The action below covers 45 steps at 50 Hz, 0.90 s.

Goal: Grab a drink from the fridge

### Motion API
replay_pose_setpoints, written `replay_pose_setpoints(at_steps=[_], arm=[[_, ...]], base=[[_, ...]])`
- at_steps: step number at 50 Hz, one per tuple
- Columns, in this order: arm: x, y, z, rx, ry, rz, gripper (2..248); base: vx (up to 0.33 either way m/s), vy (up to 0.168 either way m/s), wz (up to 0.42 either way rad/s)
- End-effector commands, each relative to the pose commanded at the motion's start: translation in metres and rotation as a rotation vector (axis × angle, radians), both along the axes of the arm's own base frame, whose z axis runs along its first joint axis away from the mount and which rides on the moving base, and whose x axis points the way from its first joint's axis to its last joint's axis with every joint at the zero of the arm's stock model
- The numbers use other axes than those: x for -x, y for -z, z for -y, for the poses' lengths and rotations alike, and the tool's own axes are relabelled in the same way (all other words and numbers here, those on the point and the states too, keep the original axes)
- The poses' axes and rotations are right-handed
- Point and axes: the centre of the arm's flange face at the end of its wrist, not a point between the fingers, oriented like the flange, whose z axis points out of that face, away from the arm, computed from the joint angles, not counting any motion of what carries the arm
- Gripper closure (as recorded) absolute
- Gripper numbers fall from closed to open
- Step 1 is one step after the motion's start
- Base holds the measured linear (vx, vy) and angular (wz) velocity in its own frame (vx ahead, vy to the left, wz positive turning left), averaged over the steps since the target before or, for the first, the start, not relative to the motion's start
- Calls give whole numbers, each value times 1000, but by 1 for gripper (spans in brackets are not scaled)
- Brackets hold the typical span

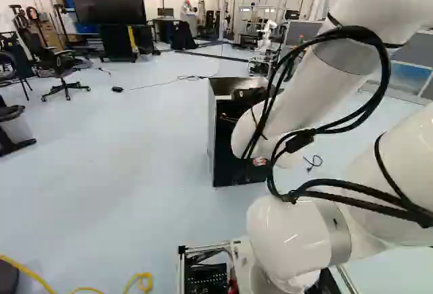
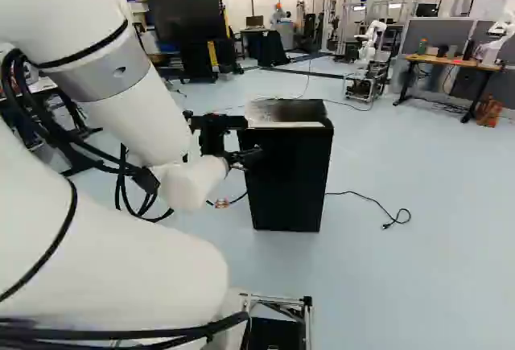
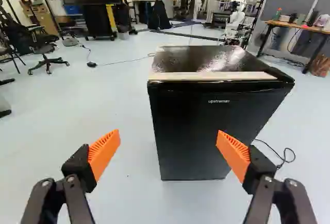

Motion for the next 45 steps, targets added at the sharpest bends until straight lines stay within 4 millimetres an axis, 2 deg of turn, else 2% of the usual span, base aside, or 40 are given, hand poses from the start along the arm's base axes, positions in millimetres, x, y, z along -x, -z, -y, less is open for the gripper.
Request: replay_pose_setpoints(at_steps=[21,45], arm=[[-7,-1,-4,0,-14,-3,3],[-42,-5,-22,1,-71,-15,3]], base=[[0,0,0],[0,0,0]])
